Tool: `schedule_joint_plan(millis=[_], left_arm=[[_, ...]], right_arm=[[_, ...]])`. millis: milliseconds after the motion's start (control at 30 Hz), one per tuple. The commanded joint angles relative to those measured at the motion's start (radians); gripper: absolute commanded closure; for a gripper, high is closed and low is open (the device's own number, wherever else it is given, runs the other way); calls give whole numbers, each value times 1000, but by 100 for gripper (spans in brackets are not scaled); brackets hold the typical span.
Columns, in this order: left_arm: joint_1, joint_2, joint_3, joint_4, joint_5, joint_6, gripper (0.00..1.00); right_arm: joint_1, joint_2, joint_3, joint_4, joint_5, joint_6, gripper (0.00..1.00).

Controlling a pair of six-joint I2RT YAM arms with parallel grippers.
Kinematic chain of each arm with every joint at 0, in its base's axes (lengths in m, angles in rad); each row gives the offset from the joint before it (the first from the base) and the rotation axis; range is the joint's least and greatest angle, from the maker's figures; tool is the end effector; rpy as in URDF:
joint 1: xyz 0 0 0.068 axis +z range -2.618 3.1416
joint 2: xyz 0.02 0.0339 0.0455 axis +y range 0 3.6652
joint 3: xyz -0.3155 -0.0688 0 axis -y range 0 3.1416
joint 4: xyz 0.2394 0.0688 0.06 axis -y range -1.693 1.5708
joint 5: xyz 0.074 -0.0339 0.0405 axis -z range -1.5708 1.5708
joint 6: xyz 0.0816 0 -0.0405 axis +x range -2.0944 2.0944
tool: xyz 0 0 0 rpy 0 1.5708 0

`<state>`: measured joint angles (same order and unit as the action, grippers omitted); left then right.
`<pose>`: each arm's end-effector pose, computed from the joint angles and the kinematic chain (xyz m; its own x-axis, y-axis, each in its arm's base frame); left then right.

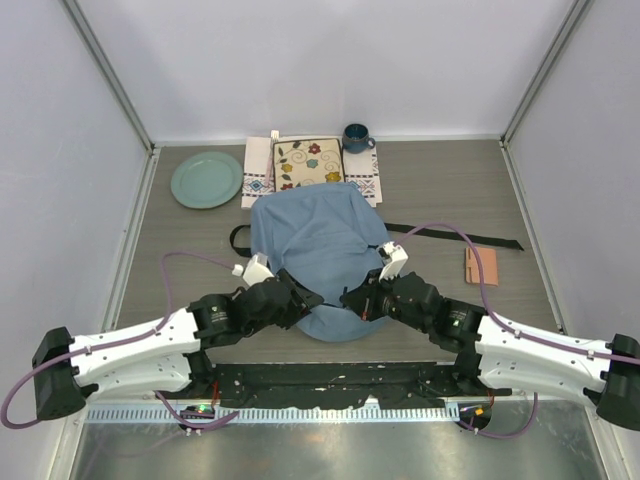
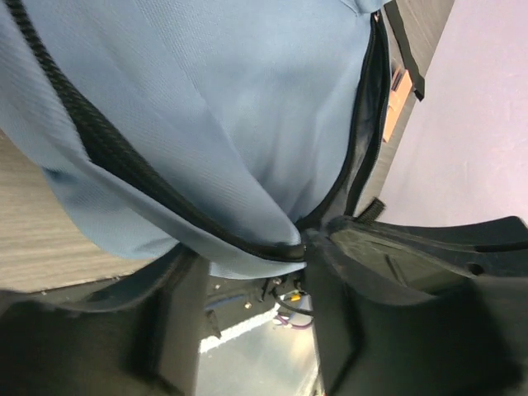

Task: Pack the student bag
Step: Zip the student bag at the center of the board.

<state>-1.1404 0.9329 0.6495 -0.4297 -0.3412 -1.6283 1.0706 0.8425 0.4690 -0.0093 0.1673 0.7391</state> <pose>0.1053 -0.1639 0.2589 -0.7339 -0.6563 -0.1751 -0.3156 0.5577 -0.7677 0.1069 0.1673 0.2598 -0.6653 0.1676 -0.7275 -0.4641 0.6705 0.5789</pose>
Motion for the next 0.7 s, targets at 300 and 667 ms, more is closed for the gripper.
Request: schedule_joint_plan(millis=[300, 667], left_arm=[[-5, -64, -134, 57, -88, -67, 100], [2, -563, -223, -464, -223, -134, 100]], right_arm=[[-1, -92, -6, -30, 104, 22, 99], [-6, -223, -26, -228, 345, 95, 99]])
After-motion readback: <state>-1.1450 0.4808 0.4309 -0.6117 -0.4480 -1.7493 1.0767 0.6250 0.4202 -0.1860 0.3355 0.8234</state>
